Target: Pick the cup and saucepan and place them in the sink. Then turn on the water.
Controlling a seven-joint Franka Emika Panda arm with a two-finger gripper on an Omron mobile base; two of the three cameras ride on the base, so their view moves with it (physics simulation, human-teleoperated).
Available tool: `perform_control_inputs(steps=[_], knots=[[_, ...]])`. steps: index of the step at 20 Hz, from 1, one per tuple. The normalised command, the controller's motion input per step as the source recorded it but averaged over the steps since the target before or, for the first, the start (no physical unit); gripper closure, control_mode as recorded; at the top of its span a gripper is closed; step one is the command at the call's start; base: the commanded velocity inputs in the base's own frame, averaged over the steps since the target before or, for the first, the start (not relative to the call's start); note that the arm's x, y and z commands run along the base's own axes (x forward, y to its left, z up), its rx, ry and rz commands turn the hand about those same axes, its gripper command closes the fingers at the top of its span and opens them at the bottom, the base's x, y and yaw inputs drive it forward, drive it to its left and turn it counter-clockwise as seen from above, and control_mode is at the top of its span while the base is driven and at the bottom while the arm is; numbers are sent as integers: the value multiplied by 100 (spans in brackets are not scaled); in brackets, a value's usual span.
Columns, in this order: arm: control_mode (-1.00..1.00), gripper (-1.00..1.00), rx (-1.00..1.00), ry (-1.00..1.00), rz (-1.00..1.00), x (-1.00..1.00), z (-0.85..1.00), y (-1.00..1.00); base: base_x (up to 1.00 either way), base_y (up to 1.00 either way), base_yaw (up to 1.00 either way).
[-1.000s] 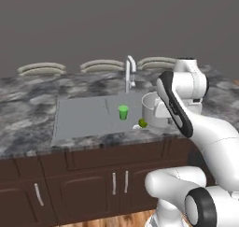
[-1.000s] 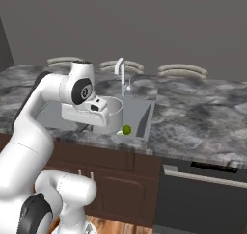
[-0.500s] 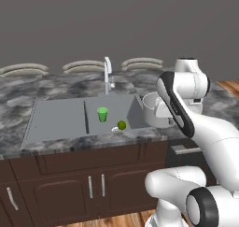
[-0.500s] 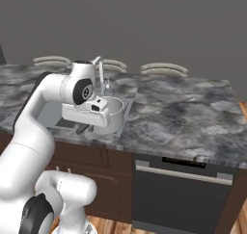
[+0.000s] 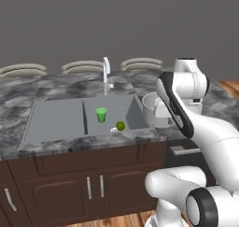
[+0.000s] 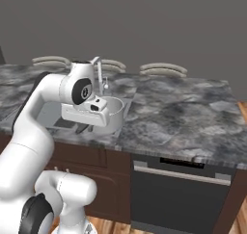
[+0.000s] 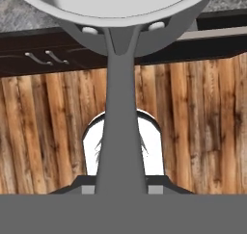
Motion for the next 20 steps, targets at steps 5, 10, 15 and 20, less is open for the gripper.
perform_control_inputs(steps=[5,10,15,20], knots=[[100,100,0,0,0,0,0,0,19,-44,0],[100,100,0,0,0,0,0,0,29,-32,0],[100,100,0,0,0,0,0,0,32,-7,0],[100,100,0,0,0,0,0,0,37,0,-2]])
